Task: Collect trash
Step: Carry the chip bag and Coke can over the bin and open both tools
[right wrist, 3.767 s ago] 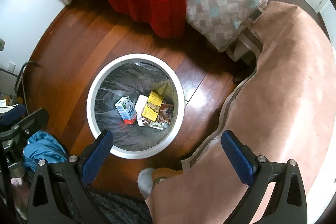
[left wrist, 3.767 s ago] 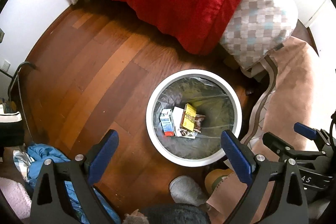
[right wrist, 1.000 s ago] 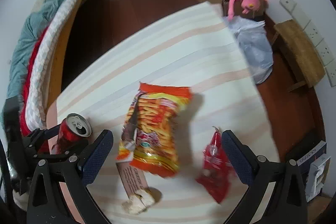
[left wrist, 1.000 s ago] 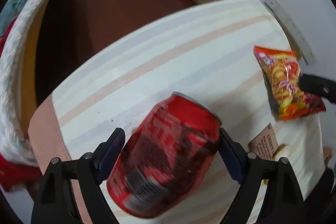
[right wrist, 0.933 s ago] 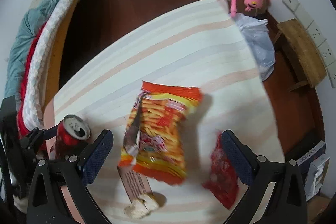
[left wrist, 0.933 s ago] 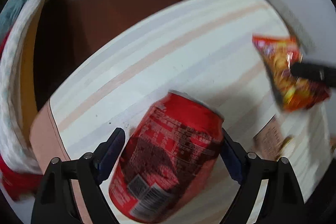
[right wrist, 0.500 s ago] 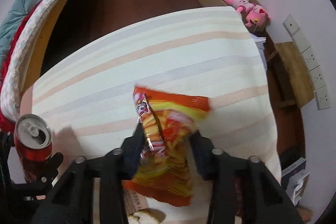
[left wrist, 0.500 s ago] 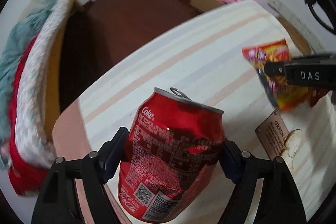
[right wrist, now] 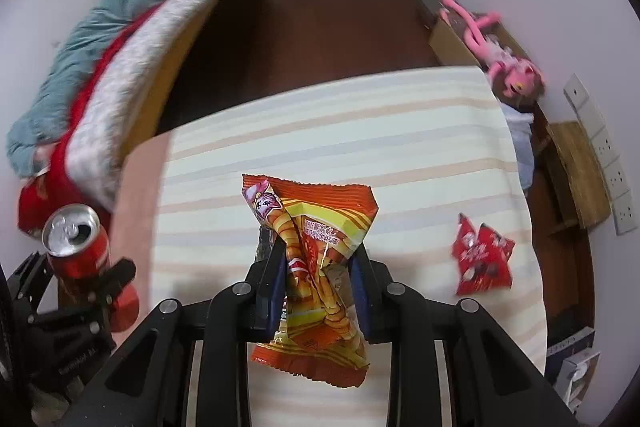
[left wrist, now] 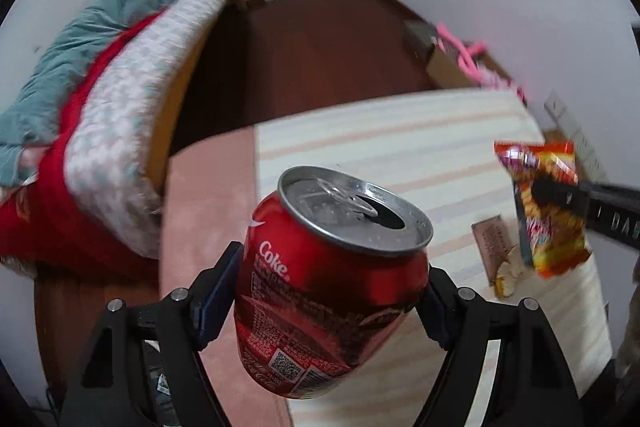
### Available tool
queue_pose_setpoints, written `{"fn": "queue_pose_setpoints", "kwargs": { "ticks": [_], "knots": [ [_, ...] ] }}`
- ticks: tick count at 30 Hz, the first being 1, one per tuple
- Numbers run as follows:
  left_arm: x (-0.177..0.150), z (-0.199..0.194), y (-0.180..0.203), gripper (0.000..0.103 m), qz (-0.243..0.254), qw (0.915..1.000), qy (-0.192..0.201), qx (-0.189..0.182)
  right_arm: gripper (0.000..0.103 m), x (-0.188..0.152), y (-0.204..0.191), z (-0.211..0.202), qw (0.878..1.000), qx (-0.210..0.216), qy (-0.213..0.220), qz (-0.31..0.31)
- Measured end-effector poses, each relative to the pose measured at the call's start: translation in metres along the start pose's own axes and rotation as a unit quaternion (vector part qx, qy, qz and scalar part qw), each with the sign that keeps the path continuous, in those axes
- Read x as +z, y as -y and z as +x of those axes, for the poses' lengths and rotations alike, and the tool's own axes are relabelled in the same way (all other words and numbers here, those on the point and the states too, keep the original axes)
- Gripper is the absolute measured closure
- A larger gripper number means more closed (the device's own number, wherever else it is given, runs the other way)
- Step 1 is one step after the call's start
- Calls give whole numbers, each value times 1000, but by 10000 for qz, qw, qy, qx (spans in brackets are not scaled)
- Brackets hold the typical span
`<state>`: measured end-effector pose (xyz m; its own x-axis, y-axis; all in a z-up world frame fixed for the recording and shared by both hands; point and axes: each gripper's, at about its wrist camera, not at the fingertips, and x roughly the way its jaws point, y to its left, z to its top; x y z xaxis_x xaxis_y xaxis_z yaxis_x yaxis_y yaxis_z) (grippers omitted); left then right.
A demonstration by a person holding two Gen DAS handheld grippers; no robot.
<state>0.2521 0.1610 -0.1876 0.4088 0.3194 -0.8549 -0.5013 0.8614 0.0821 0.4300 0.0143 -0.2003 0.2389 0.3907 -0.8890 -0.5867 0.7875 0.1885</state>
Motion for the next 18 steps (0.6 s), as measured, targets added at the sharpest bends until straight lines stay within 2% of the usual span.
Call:
{"fn": "queue_pose_setpoints", "kwargs": {
  "ticks": [3,9,14,18],
  "knots": [
    [-8,-40,-16,27,-255,9989,384,0,73,-17,-28,-30,9995,146,160,-210],
    [-34,-107,-63,27,-820,9926,885,-141,73,-47,-82,-74,9969,443,352,-552],
    [-73,-151,-121,27,-1316,9853,1083,-81,73,-81,-154,-95,9905,907,329,-982],
    [-121,-173,-183,27,-1813,9785,975,137,73,-115,-221,-92,9821,1338,183,-1315]
  ]
}}
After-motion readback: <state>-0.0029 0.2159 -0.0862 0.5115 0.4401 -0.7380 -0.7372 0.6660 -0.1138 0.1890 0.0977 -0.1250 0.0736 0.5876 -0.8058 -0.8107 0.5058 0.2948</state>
